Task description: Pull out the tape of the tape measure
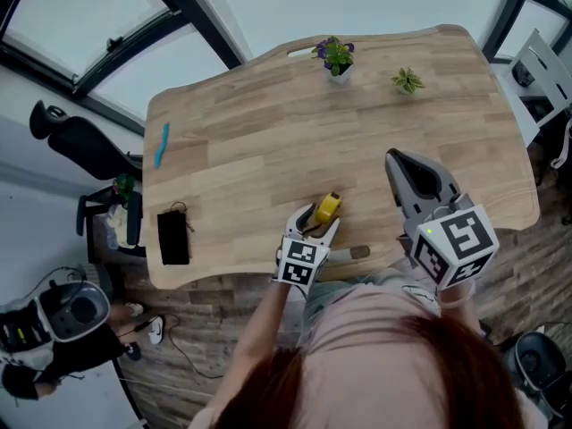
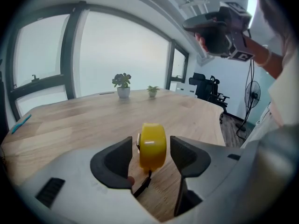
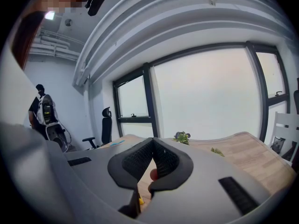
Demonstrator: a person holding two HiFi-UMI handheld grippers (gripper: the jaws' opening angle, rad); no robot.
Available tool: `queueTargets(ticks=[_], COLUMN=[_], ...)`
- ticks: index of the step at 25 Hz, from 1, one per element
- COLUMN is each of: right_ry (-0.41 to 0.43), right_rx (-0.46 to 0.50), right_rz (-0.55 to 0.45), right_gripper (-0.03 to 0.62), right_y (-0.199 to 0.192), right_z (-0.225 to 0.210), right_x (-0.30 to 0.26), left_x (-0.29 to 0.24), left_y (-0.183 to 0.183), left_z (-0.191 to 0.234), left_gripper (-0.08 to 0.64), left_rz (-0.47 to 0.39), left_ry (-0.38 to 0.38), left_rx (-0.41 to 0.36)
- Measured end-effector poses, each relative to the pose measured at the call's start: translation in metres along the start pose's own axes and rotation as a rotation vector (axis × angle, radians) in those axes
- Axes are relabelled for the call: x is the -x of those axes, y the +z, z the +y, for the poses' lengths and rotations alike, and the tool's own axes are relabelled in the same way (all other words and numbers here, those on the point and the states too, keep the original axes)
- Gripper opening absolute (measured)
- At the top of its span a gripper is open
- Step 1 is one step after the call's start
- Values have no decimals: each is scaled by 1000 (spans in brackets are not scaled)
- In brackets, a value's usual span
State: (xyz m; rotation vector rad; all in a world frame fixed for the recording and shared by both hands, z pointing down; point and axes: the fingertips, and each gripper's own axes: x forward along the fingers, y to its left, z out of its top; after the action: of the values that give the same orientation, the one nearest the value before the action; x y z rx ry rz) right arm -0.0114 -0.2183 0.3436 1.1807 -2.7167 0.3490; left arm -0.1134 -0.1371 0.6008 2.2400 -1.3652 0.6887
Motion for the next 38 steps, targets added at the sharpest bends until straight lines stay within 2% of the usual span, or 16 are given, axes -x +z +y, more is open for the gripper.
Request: queueTargets(ticks=[3, 14, 18, 22, 38], right_ry=[-16, -59, -71, -85, -94], right_rx=[1, -11, -15, -19, -26], right_rz=[14, 59, 68, 71, 58], right_gripper=[-2, -2, -2, -2, -2], right_y=[-3, -15, -19, -22, -26], right_z=[-4, -13, -15, -17, -15], right_x=[-2, -7, -5, 0, 15], left_x=[-9, -30, -37, -38, -29], left_y=[-6, -13, -18, -18, -15], left_z=[2, 3, 7, 7, 6], left_gripper=[238, 236, 212, 186, 176], left_rz=[12, 56, 72, 72, 101], left_ry=[-5, -33, -5, 12, 2], left_rx=[10, -26, -31, -39, -66])
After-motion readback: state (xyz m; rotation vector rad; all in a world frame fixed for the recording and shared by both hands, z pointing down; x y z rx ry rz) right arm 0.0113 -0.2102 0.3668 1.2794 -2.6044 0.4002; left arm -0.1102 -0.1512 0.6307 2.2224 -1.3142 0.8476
